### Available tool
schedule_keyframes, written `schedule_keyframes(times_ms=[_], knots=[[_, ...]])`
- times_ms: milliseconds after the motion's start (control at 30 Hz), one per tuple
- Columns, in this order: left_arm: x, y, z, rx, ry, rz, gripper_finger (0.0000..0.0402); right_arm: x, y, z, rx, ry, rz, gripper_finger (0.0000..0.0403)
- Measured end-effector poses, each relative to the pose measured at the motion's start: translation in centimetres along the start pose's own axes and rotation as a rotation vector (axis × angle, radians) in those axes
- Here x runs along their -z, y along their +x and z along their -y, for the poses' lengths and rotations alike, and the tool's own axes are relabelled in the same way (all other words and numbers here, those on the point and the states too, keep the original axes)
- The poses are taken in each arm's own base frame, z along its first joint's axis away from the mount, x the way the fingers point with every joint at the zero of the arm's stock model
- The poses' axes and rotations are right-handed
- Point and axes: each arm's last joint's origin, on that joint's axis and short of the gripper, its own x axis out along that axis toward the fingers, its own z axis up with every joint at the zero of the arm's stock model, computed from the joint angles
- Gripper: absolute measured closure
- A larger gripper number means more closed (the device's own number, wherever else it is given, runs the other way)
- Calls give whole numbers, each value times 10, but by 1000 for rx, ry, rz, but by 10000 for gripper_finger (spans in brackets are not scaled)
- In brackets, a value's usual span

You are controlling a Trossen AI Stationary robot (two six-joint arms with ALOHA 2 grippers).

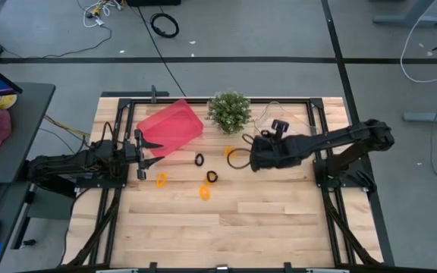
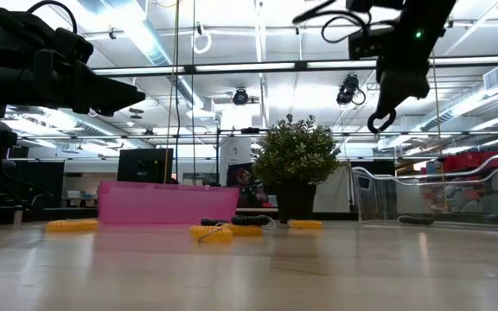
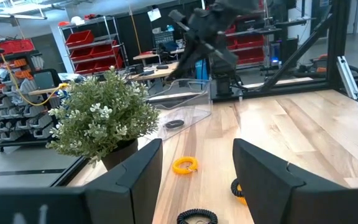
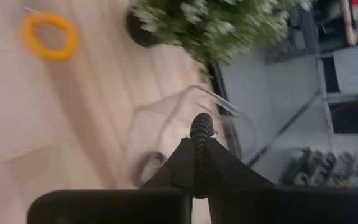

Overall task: Sort spring keychains
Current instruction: Put the black spring keychain into the transparent bin

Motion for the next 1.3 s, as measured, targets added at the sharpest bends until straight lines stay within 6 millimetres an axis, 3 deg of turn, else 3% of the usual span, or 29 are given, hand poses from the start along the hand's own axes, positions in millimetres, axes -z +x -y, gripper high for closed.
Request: schedule_keyframes(times_ms=[533,1033,1300], knots=[[0,0,0,0,0,0,202,2,40,42,89,114,-168,387],[0,0,0,0,0,0,202,3,50,54,107,137,-210,384],[0,0,0,0,0,0,202,4,52,56,114,184,-216,353]])
